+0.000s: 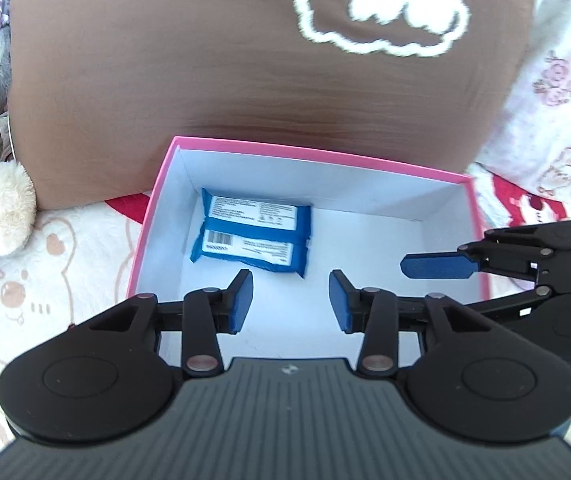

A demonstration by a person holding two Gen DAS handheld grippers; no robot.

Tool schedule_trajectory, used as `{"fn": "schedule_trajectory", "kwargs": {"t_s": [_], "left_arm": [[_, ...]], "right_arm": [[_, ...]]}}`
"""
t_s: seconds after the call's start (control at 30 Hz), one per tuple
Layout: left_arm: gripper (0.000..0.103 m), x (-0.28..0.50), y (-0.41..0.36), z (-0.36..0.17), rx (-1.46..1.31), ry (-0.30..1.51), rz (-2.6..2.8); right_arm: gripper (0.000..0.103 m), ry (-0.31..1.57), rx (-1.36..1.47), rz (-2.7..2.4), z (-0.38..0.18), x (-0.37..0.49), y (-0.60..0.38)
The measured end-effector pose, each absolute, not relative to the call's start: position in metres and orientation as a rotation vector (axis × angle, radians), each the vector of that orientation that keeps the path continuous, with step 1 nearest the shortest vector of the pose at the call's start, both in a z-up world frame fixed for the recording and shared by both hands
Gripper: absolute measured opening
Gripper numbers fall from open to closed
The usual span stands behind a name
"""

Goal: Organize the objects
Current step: 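Raise the left tool out of the box and move toward the green yarn ball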

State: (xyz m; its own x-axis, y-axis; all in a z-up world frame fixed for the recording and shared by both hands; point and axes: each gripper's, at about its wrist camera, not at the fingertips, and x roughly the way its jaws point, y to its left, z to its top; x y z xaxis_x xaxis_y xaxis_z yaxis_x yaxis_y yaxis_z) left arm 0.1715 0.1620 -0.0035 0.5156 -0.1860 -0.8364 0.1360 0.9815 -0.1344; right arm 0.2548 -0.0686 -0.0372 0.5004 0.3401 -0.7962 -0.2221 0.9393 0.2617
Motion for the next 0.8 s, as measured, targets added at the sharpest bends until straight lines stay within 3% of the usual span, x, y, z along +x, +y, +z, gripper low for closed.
{"fn": "schedule_trajectory", "kwargs": {"t_s": [0.43, 0.6, 0.8], "left_arm": [[0.044, 0.099, 0.134, 0.040, -0.006, 0.970, -0.251], [0.051, 0.076, 0.123, 0.050, 0.011, 0.970, -0.267], [0.061, 0.048, 0.113, 0.063, 0.052, 0.923, -0.300]], "right_arm": [[0.051, 0.960, 0.003, 0.354, 0.012, 0.188, -0.075], [0.051, 0.951, -0.021, 0.356, 0.024, 0.160, -0.082], [0.065, 0.960, -0.028, 0.344, 0.036, 0.131, -0.089]]}}
